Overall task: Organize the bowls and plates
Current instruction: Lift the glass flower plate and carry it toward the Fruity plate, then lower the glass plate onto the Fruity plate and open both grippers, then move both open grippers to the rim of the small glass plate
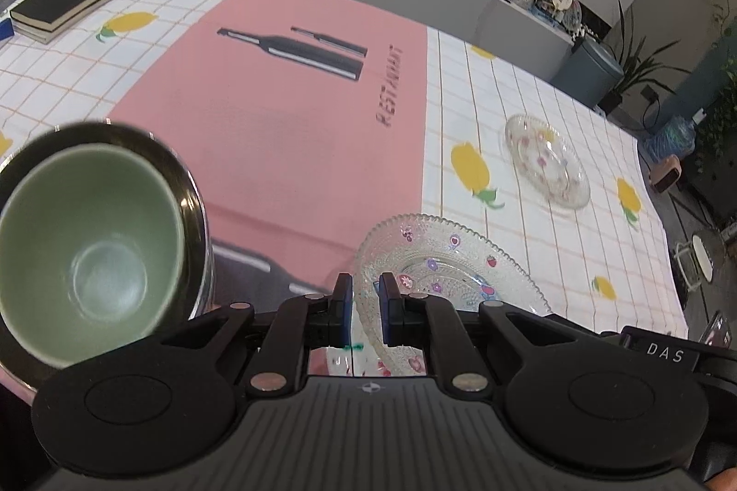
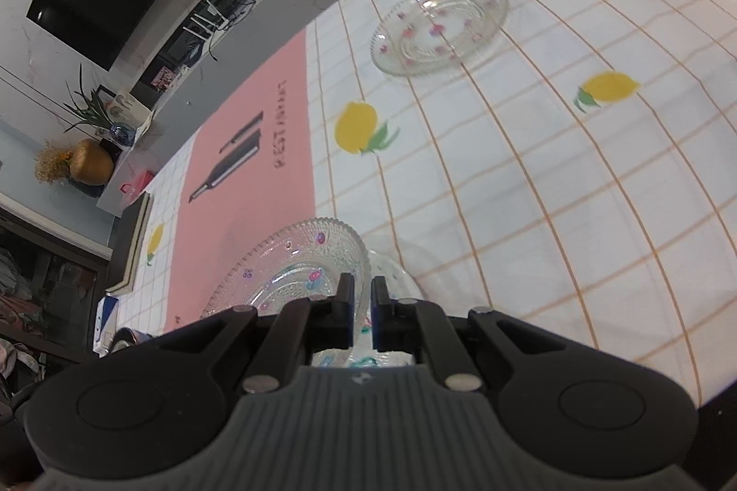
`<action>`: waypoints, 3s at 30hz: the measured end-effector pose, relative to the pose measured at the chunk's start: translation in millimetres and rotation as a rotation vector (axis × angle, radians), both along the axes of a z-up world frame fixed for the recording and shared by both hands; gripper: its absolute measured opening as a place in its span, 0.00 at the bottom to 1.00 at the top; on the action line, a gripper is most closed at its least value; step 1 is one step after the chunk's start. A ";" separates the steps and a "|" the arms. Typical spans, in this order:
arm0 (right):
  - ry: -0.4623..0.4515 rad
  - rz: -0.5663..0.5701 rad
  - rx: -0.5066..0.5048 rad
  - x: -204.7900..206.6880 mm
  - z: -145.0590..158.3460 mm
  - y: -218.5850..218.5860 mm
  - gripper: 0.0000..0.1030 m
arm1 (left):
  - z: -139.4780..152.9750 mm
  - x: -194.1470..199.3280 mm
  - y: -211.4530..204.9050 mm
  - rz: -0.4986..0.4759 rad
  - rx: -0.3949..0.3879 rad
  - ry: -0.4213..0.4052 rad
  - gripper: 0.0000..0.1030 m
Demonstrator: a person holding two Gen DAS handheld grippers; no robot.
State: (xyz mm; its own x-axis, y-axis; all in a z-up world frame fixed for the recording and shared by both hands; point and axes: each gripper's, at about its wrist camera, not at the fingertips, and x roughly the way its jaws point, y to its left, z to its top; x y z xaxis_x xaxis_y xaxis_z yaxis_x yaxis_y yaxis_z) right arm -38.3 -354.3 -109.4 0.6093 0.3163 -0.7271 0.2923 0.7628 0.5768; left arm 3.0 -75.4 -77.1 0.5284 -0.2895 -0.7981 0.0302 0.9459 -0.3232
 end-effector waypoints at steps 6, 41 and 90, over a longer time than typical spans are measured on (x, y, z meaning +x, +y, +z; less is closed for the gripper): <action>0.017 0.008 -0.039 -2.9 -5.2 1.4 0.04 | -12.6 -5.0 -1.2 -0.014 0.002 0.027 0.12; 0.031 0.121 -0.280 -1.6 -12.5 28.3 0.05 | -34.1 -8.0 -7.7 -0.068 0.094 0.049 0.11; -0.062 -0.111 -0.263 83.7 -5.4 -73.1 0.38 | 11.8 91.1 -121.7 -0.211 -0.002 -0.098 0.37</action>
State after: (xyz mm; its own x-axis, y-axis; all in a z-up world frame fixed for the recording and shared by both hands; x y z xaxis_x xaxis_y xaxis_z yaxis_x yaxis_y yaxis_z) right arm 45.4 -427.4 -114.8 0.6758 0.0510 -0.7353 0.3525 0.8538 0.3832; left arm 94.1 -197.1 -65.3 0.5309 -0.4036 -0.7451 0.2589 0.9145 -0.3109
